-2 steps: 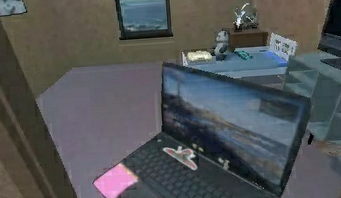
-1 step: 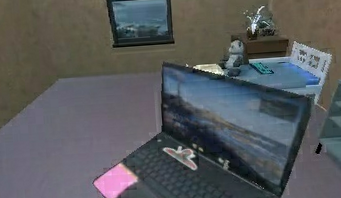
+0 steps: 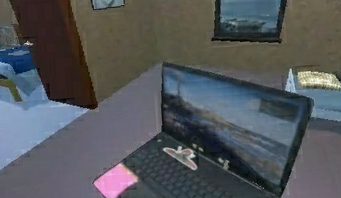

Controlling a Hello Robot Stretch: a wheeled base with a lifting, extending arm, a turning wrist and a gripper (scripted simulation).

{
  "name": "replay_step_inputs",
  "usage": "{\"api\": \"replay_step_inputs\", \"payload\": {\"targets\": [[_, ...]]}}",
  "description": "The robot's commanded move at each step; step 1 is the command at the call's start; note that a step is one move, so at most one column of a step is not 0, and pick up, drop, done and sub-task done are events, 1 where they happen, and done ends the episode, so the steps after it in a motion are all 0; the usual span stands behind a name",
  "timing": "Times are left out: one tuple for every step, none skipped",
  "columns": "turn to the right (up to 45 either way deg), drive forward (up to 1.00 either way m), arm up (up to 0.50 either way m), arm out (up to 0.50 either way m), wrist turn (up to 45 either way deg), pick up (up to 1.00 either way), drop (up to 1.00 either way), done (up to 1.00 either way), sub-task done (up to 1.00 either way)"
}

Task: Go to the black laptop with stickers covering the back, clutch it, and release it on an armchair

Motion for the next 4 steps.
{"api": "replay_step_inputs", "payload": {"targets": [[0.0,0.3,0.0,0.0,0.0,0.0,0.0,0.0,0.0],[-45.0,0.0,0.0,0.0,0.0,0.0,0.0,0.0,0.0],[-9.0,0.0,0.0,0.0,0.0,0.0,0.0,0.0,0.0],[0.0,1.0,0.0,0.0,0.0,0.0,0.0,0.0,0.0]]}}
